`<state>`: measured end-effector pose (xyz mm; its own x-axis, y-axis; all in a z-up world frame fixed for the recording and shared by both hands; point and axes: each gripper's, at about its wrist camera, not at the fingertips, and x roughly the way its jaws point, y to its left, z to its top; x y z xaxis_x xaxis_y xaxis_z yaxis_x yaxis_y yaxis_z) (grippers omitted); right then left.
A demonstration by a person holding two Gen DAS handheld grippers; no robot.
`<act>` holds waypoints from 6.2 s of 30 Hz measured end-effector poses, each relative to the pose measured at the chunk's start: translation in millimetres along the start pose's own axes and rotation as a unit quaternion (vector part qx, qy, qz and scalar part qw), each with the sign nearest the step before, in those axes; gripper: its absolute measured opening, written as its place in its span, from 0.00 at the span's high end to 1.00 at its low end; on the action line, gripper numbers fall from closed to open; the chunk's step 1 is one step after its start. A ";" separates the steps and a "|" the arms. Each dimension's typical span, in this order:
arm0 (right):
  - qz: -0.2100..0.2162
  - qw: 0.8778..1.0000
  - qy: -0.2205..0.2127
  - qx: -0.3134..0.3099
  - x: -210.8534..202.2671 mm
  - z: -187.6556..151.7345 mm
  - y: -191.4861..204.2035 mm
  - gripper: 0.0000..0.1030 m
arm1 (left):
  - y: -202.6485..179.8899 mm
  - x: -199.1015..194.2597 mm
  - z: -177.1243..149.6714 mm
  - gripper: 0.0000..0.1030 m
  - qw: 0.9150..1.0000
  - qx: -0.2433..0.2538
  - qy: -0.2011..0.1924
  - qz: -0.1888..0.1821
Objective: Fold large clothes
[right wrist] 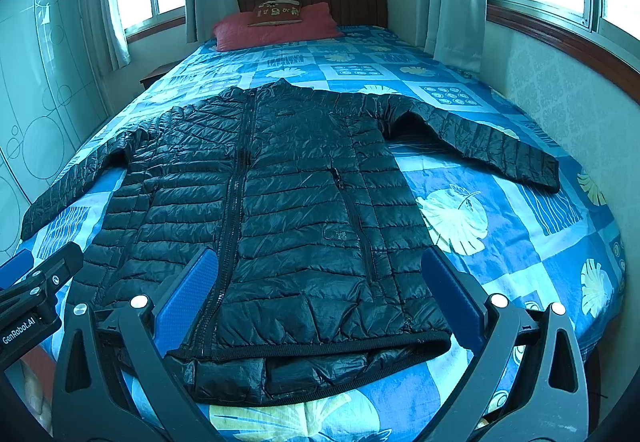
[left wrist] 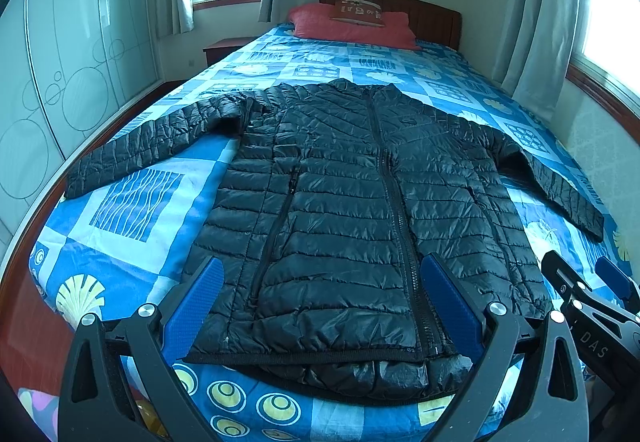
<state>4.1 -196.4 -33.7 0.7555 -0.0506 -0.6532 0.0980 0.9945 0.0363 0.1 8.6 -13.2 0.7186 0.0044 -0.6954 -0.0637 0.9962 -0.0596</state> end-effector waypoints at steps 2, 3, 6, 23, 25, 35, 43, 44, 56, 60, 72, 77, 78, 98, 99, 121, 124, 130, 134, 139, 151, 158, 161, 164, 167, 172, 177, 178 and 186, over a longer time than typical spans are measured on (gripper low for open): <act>0.000 1.000 -0.001 0.000 -0.3 -0.4 0.1 0.02 | -0.3 0.6 -0.3 0.05 1.000 0.000 0.001 0.000; 0.000 1.000 -0.001 0.000 -0.4 -0.6 0.1 0.02 | -0.4 0.6 -0.3 0.05 1.000 0.000 0.001 0.000; 0.000 1.000 0.000 0.000 -0.2 -0.6 0.1 0.02 | 0.1 0.8 -1.2 0.05 1.000 0.000 0.001 0.000; 0.001 1.000 0.006 -0.003 8.5 -4.0 2.6 0.02 | -0.7 8.2 -4.0 0.05 1.000 -0.003 0.014 -0.001; 0.002 1.000 0.007 -0.004 10.1 -4.1 2.9 0.02 | -1.3 9.5 -3.9 0.05 1.000 -0.003 0.017 -0.001; 0.015 1.000 0.018 0.007 29.2 -0.9 -0.6 0.02 | 2.6 27.6 3.4 0.05 1.000 -0.001 0.021 0.000; 0.037 0.994 0.016 0.098 74.7 22.3 -65.0 0.02 | 42.8 78.7 29.3 0.05 0.998 -0.049 0.026 0.032; 0.035 0.993 0.017 0.114 82.2 25.5 -77.6 0.02 | 50.6 84.8 32.3 0.05 0.997 -0.058 0.028 0.040; -0.054 0.928 -0.023 0.369 188.4 36.2 -308.1 0.40 | 182.5 168.5 57.1 0.05 0.963 -0.170 0.057 0.201; -0.044 0.895 -0.050 0.440 210.9 26.4 -364.1 0.40 | 220.9 188.8 53.0 0.05 0.948 -0.211 0.079 0.223; -0.036 0.855 -0.130 0.501 244.8 17.8 -425.7 0.40 | 263.8 219.0 38.2 0.04 0.930 -0.249 0.100 0.251; -0.057 0.865 -0.115 0.486 250.1 29.3 -432.0 0.89 | 260.7 219.3 36.7 0.04 0.932 -0.234 0.088 0.264; -0.063 0.872 -0.118 0.472 245.5 35.2 -427.1 0.90 | 259.1 219.2 36.6 0.04 0.932 -0.229 0.086 0.268; 0.071 0.990 -0.109 0.062 255.7 185.6 -22.9 0.93 | 251.4 224.0 27.2 0.04 0.932 -0.225 0.073 0.276; 0.081 0.990 -0.101 0.048 264.1 187.2 -2.3 0.93 | 251.3 224.0 27.4 0.04 0.931 -0.224 0.073 0.277; 0.223 0.964 0.049 -0.136 329.2 138.0 249.3 0.38 | 250.7 223.0 24.8 0.04 0.932 -0.224 0.068 0.279; 0.258 0.959 0.029 -0.112 298.0 154.9 210.6 0.39 | 250.5 223.0 25.0 0.04 0.931 -0.223 0.067 0.279; 0.144 0.990 -0.009 -0.005 302.5 211.9 28.5 0.72 | 250.0 223.2 24.5 0.04 0.931 -0.222 0.068 0.281; 0.069 0.995 0.008 0.073 340.8 219.0 -79.5 0.92 | 248.4 224.0 24.4 0.04 0.931 -0.218 0.068 0.285; 0.060 0.993 0.096 0.044 399.0 178.2 -97.3 0.95 | 247.1 225.0 25.9 0.04 0.930 -0.214 0.069 0.290; 0.067 0.990 0.096 0.073 427.7 199.3 -110.3 0.95 | 246.5 225.6 26.2 0.04 0.930 -0.214 0.069 0.290; 0.049 0.997 0.040 0.041 410.6 250.0 -94.8 0.90 | 246.6 225.6 26.5 0.04 0.930 -0.213 0.069 0.292; 0.049 0.996 0.052 0.052 440.8 267.3 -94.9 0.85 | 246.2 225.8 25.8 0.04 0.930 -0.214 0.068 0.291; 0.029 0.994 0.086 0.062 480.7 259.9 -98.9 0.84 | 246.5 226.1 25.7 0.04 0.930 -0.213 0.068 0.291; 0.028 0.994 0.087 0.055 494.9 246.8 -99.7 0.85 | 246.5 226.1 25.8 0.04 0.930 -0.213 0.069 0.292; 0.035 0.995 0.067 0.059 453.8 247.2 -90.0 0.66 | 245.9 226.2 25.5 0.04 0.930 -0.214 0.068 0.291; 0.030 0.999 0.029 0.035 384.9 210.1 -57.3 0.37 | 245.2 226.4 25.2 0.04 0.930 -0.215 0.067 0.290; 0.033 0.998 0.031 0.035 380.3 202.3 -52.9 0.37 | 245.1 226.5 24.8 0.04 0.930 -0.215 0.067 0.290; 0.013 0.998 0.062 0.020 400.5 163.2 -37.8 0.36 | 246.8 225.1 24.1 0.04 0.931 -0.219 0.066 0.285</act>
<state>408.7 -269.2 -173.3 0.6728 -0.0103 -0.7398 0.1067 0.9908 0.0832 162.9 257.5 -167.1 0.3930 0.4811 -0.7836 -0.7052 0.7046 0.0789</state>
